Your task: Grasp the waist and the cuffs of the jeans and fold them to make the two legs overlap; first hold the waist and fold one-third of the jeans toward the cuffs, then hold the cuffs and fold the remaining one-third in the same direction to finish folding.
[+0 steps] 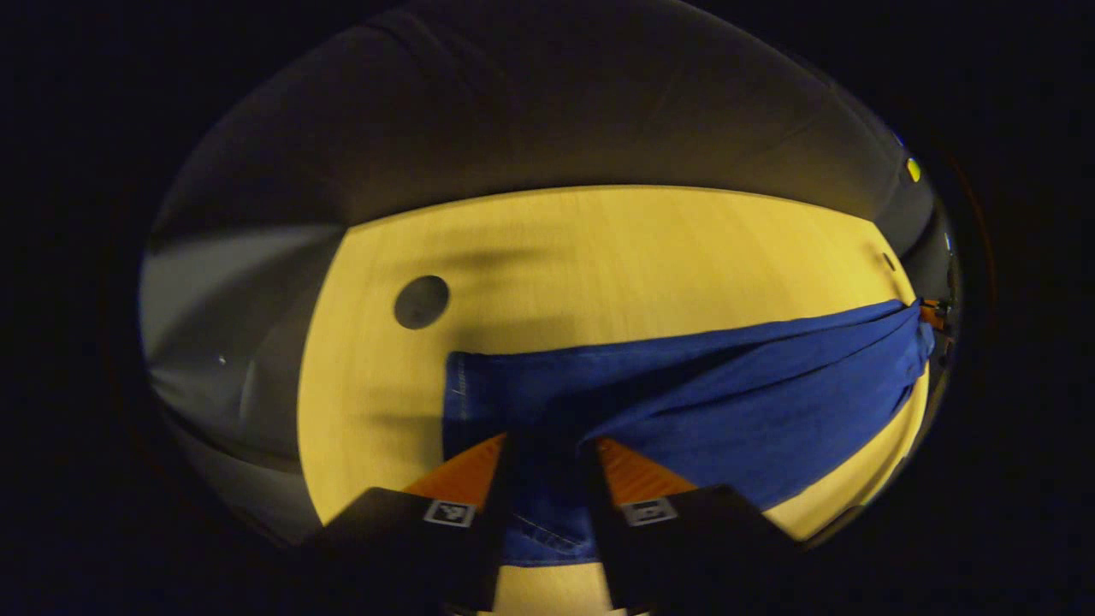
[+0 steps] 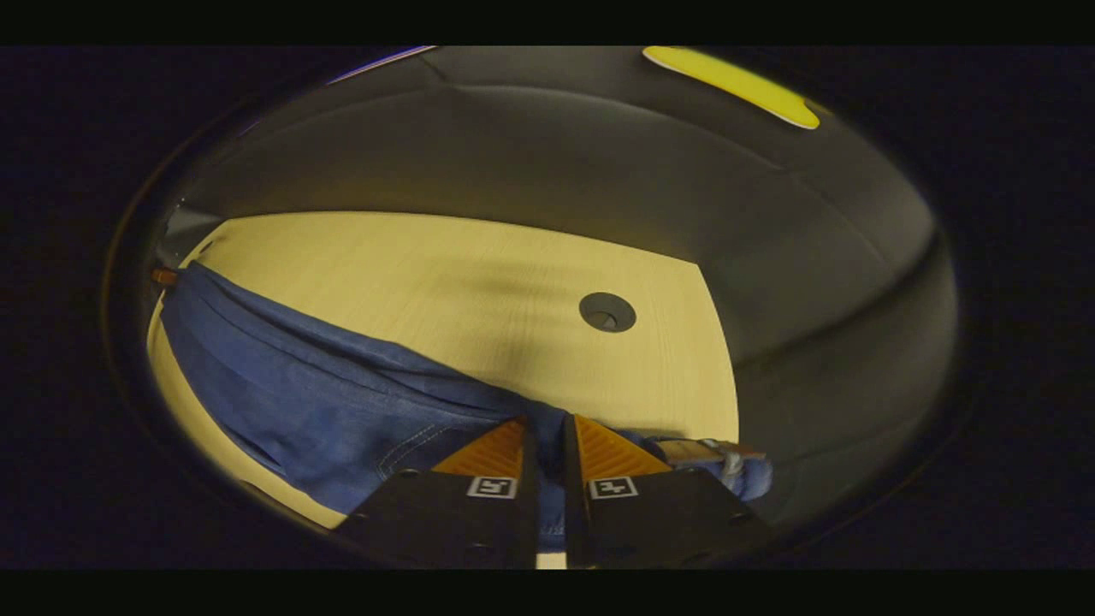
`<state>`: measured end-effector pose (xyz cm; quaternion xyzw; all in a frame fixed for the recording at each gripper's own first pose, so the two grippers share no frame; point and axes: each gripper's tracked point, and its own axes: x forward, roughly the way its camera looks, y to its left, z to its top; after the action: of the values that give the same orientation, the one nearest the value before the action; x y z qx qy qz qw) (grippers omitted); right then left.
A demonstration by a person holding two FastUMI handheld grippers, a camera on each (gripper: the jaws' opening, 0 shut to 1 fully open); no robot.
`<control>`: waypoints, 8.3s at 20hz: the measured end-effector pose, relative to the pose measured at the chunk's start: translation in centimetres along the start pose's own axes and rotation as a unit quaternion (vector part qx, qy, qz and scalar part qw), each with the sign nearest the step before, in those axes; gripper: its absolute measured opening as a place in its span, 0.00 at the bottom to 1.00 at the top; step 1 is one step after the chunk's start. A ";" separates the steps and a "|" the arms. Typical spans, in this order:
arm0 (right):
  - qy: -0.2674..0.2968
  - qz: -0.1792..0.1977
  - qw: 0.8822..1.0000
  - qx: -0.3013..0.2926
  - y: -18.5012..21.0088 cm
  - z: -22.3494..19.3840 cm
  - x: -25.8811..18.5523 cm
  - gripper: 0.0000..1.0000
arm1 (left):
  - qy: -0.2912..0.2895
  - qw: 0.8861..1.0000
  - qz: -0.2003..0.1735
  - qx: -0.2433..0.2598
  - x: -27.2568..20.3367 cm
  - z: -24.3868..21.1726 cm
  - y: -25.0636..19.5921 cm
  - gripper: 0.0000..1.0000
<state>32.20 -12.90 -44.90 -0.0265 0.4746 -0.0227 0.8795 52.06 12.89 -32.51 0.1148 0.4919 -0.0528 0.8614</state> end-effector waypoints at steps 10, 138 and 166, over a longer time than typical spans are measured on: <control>-0.099 -0.019 0.993 0.054 -3.6 4.7 -7.3 0.99 | -0.224 0.973 0.051 0.000 -11.2 6.3 0.1 0.93; -0.107 0.291 0.943 0.124 -0.5 -8.2 -48.5 0.96 | -0.124 0.910 -0.281 -0.279 -17.9 4.7 -16.7 0.06; -0.291 0.170 0.937 0.088 -11.8 -3.9 -58.0 0.96 | -0.267 0.951 -0.152 -0.033 -33.1 -1.2 -44.0 0.90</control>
<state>-3.03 -21.03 2.17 0.1264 0.1915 0.0940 0.9688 25.17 -30.16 -11.05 -0.0076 0.2566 -0.1955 0.9465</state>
